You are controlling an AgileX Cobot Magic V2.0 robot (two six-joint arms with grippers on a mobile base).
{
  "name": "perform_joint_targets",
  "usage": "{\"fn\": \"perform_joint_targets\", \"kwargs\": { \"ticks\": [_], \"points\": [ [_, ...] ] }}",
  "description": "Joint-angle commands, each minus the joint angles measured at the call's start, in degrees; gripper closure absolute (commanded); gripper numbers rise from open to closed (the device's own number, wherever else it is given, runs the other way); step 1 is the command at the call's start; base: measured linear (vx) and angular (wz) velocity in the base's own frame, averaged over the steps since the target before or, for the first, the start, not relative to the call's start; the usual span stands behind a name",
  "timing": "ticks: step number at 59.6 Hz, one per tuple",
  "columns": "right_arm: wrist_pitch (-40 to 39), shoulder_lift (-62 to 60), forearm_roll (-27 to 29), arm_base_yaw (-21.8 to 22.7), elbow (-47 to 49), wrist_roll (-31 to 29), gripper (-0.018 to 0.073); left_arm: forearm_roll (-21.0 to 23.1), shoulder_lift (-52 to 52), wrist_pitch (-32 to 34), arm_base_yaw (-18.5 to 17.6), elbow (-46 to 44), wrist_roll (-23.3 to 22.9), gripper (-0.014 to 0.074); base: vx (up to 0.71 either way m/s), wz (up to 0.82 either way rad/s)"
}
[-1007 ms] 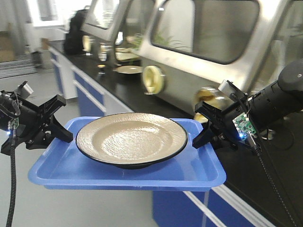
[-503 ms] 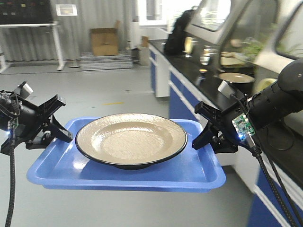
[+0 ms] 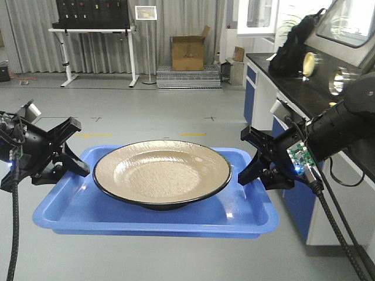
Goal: Place disk in tray to left cabinet
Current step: 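Hold the tray level with both grippers while the base turns away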
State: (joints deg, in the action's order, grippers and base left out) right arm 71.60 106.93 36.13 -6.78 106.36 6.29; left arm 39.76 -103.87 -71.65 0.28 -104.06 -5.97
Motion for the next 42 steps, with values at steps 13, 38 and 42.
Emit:
{"fn": "perform_joint_targets", "kwargs": {
  "ticks": [13, 38, 42],
  "points": [
    [-1.57, -3.54, 6.09, -0.51, 2.2, -0.93, 0.0563, 6.94, 3.72, -0.25, -0.68, -1.88, -0.65, 0.0597, 0.49, 0.13],
    [-1.52, -3.54, 6.09, -0.51, 2.2, -0.86, 0.0563, 6.94, 3.72, -0.25, -0.68, -1.88, -0.65, 0.0597, 0.54, 0.14],
    [-1.52, -3.54, 6.09, -0.51, 2.2, -0.86, 0.0563, 6.94, 3.72, -0.25, -0.68, -1.88, -0.65, 0.0597, 0.57, 0.17]
  ]
}}
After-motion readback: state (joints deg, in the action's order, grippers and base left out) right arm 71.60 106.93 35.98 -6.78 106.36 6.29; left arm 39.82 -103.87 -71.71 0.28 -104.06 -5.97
